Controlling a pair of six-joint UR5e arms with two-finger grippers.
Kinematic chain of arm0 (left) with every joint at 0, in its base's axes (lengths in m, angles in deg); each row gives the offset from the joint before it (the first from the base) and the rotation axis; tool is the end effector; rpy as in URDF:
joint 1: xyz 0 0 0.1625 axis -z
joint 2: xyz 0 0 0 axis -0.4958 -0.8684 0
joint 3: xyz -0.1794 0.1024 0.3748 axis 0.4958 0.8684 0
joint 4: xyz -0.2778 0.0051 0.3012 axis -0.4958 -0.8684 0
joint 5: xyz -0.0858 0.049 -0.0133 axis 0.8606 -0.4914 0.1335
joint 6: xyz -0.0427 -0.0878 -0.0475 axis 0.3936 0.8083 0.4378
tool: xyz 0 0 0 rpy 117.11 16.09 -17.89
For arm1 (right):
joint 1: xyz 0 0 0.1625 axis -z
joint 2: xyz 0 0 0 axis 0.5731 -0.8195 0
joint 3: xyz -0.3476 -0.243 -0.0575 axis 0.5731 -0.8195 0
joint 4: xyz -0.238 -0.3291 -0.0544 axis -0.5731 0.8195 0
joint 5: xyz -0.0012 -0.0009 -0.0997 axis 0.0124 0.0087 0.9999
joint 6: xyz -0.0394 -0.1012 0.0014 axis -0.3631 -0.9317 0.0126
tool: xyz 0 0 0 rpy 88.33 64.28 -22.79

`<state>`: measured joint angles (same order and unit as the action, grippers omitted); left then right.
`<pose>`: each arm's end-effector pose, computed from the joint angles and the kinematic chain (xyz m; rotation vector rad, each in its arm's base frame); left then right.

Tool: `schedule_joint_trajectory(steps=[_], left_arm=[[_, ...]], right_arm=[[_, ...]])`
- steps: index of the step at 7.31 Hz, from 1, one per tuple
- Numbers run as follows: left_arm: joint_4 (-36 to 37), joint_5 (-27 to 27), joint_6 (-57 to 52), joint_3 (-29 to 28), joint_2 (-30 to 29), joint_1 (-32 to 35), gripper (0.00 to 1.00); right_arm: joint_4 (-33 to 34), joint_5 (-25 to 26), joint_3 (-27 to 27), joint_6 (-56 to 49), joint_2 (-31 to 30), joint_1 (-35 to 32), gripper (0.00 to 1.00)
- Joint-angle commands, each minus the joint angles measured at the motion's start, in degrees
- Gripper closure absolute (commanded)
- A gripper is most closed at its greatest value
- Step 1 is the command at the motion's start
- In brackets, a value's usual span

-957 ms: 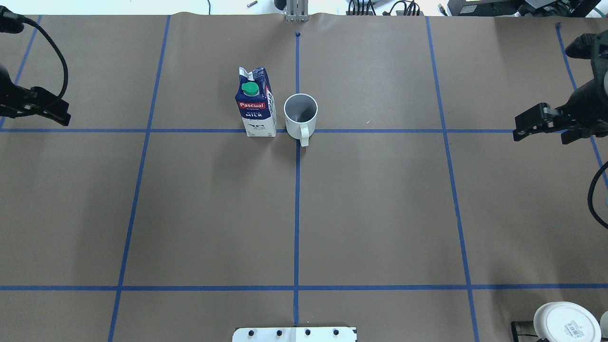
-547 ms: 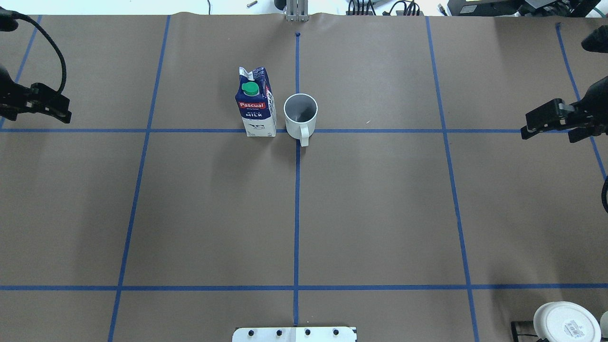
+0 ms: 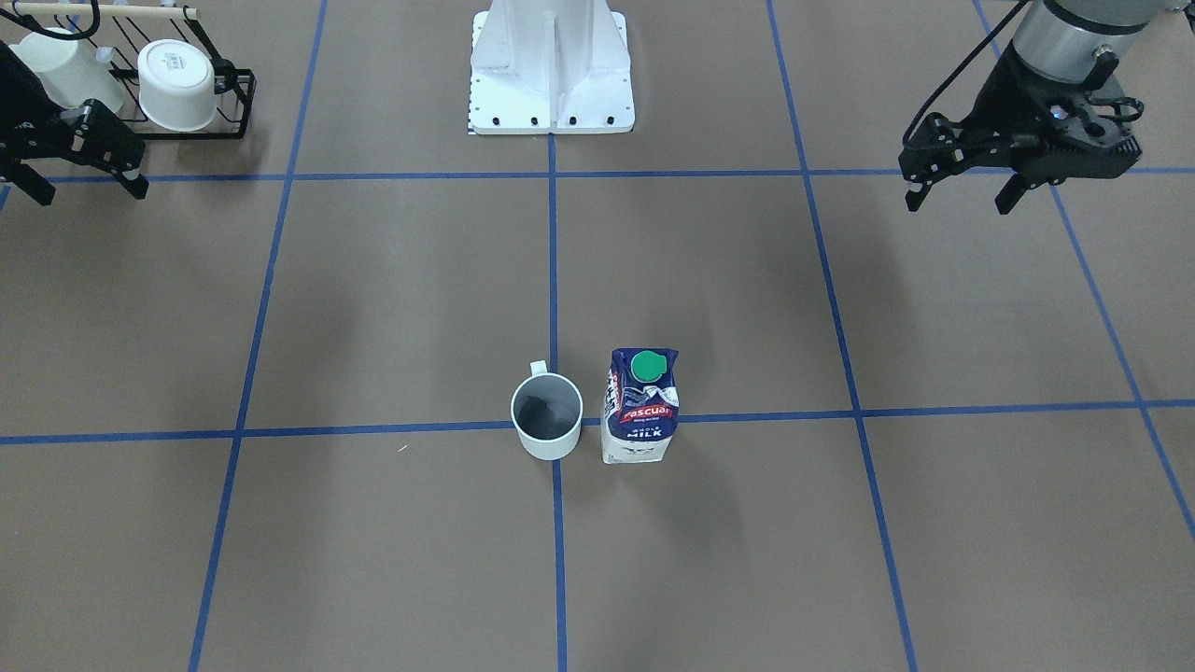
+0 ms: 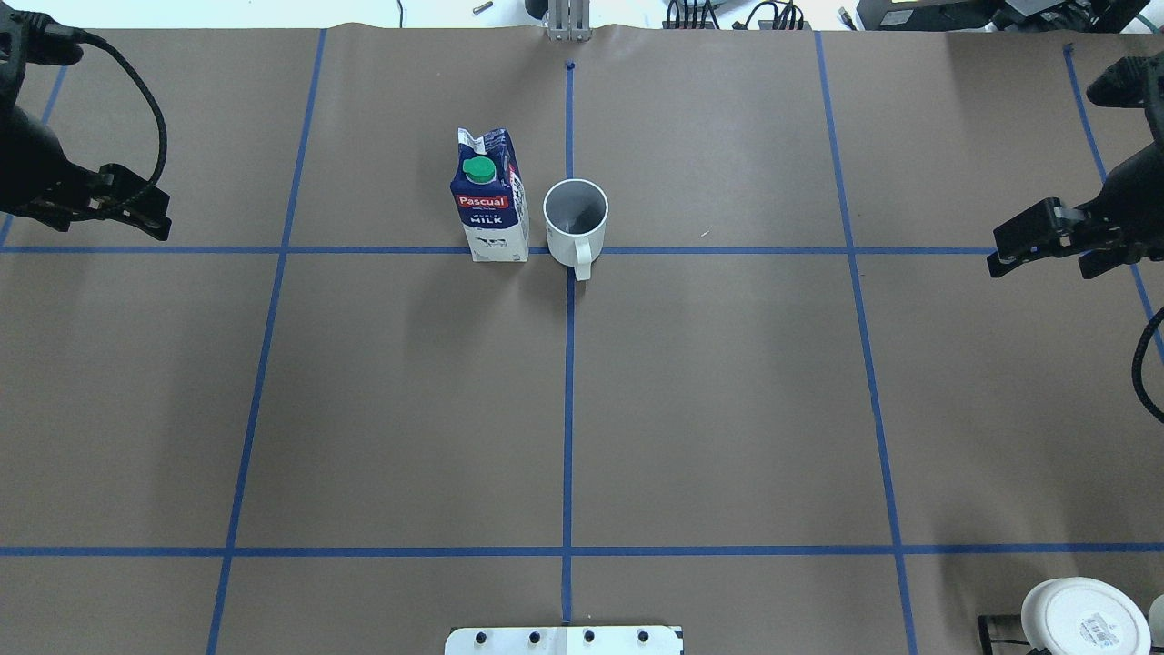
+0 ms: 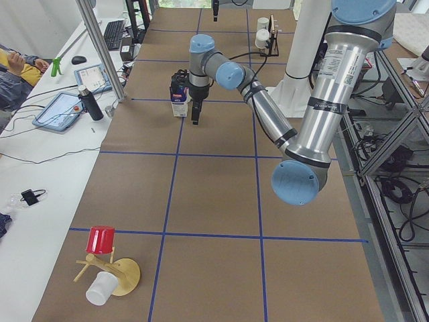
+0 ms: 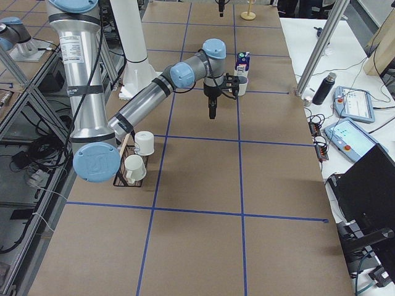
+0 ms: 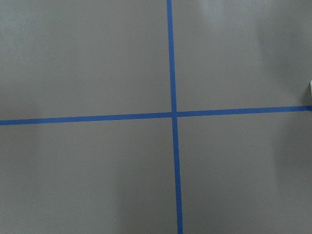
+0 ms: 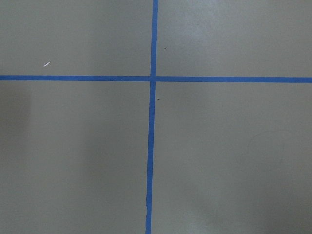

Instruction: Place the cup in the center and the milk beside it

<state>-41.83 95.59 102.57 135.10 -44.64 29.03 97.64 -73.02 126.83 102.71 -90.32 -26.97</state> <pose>0.1920 -0.4633 0.2953 0.1608 0.7713 0.0349 -0.1588 -0.4351 0.3424 0.0207 -0.8181 0.0110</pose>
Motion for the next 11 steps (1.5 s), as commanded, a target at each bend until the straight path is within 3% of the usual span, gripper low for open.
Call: schedule_joint_trajectory(steps=[1,11], left_arm=[[0.0,0.1,-0.2,0.3,0.1,-0.2,0.02],[-0.1,0.3,0.4,-0.2,-0.1,-0.4,0.02]], right_arm=[[7.0,-0.4,0.4,-0.5,3.1,0.2,0.0],[7.1,-0.4,-0.1,-2.8,3.1,1.0,0.0]])
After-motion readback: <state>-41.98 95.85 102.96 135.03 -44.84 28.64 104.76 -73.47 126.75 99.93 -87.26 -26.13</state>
